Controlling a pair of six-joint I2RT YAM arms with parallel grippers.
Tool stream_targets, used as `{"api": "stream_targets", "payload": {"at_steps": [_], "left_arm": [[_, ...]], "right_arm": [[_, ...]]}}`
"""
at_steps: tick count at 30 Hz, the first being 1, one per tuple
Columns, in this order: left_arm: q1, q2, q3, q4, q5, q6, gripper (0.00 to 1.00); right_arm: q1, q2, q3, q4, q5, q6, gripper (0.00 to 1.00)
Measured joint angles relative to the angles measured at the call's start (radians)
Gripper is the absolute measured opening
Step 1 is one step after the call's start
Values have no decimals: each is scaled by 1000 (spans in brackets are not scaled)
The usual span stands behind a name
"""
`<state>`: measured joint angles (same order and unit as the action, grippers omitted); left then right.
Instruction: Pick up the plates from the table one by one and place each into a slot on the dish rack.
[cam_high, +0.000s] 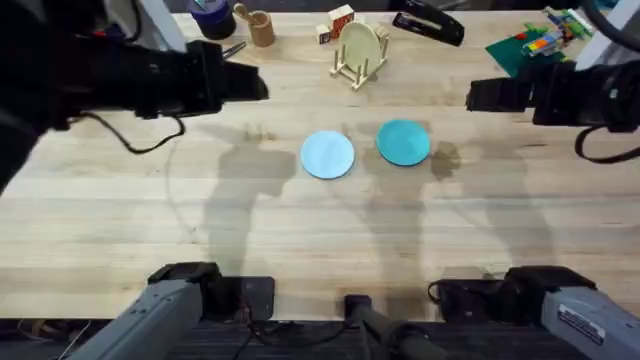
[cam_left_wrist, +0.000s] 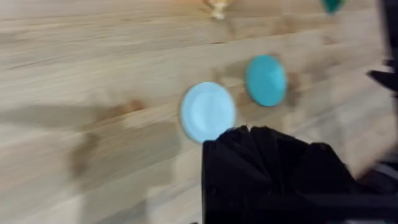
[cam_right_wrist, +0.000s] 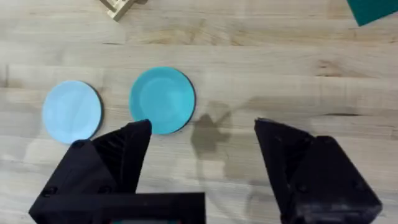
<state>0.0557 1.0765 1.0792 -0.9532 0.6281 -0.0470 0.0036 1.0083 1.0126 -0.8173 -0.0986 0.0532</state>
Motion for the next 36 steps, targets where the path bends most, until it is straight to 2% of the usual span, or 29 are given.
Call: {"api": "stream_targets", "payload": {"at_steps": [5,10,14,22,30,36], "left_arm": [[8,99,-74,90,182,9,42],[8,181,-173,165,269,10,42],[8,222,-233,236,295,8,42],[8,317,-276,337,322,5,42],[8,454,-276,374,335,14,42],[5,544,-276,378,348,54,42]], "right_arm": [[0,0,0,0,0,0,996],[0,0,0,0,0,0,996],[0,0,0,0,0,0,996],[0,0,0,0,0,0,995],[0,0,0,0,0,0,996],[0,0,0,0,0,0,995]]}}
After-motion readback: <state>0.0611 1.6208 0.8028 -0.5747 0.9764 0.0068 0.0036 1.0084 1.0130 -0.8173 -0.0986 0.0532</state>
